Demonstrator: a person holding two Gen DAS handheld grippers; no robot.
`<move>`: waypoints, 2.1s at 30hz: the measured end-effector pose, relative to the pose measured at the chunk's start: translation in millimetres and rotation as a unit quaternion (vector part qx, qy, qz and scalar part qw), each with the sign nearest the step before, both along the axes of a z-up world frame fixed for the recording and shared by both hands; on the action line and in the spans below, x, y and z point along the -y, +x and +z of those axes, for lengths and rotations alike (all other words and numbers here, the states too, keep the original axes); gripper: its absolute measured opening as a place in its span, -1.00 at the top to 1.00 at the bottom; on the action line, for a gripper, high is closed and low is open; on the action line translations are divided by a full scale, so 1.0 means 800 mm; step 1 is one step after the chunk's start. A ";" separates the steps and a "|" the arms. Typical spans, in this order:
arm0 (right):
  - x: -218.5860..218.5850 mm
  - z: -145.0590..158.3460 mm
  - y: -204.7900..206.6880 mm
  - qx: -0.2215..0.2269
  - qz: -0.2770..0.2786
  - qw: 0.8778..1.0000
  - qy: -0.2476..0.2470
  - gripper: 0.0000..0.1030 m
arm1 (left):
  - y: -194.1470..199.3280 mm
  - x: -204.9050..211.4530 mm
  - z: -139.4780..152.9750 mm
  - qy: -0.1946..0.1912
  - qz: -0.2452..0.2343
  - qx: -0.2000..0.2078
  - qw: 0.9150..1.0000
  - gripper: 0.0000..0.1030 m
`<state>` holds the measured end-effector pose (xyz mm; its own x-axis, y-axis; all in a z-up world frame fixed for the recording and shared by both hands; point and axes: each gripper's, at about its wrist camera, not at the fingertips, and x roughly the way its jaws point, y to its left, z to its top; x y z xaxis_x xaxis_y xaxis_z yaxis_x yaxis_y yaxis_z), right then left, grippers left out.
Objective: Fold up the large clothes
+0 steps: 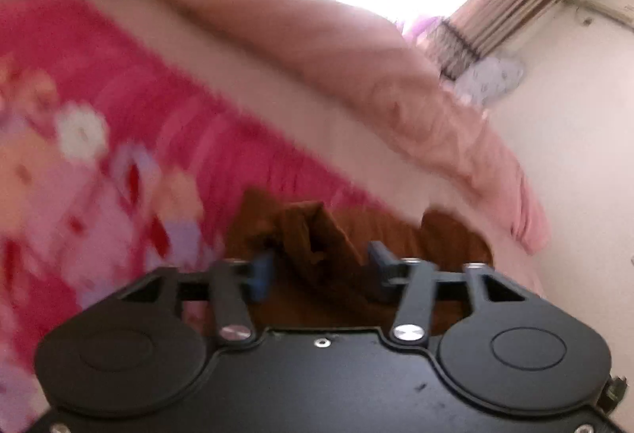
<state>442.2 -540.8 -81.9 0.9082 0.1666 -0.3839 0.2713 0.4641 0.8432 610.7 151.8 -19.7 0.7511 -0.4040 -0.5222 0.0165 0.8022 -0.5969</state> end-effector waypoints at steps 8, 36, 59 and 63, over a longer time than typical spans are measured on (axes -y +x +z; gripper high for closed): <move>-0.022 0.050 -0.062 0.033 0.012 0.983 -0.179 -0.49 | -0.059 -0.027 0.016 0.077 0.007 0.047 0.996 -0.34; -0.055 0.011 0.021 -0.087 0.006 0.960 -0.266 0.87 | 0.032 0.041 -0.060 0.122 0.006 -0.019 0.992 0.73; -0.087 0.001 -0.155 -0.025 0.032 0.962 -0.271 0.38 | -0.157 0.008 -0.062 0.064 0.009 0.006 0.998 0.72; -0.089 0.024 -0.171 -0.011 0.009 0.963 -0.269 0.81 | -0.165 0.014 -0.038 0.114 0.003 0.029 0.993 0.79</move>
<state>305.3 -469.9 -63.0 0.8979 -0.0466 -0.4378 0.2744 0.8369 0.4737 478.4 140.9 -50.5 0.7844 -0.2768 -0.5551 0.0411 0.9161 -0.3988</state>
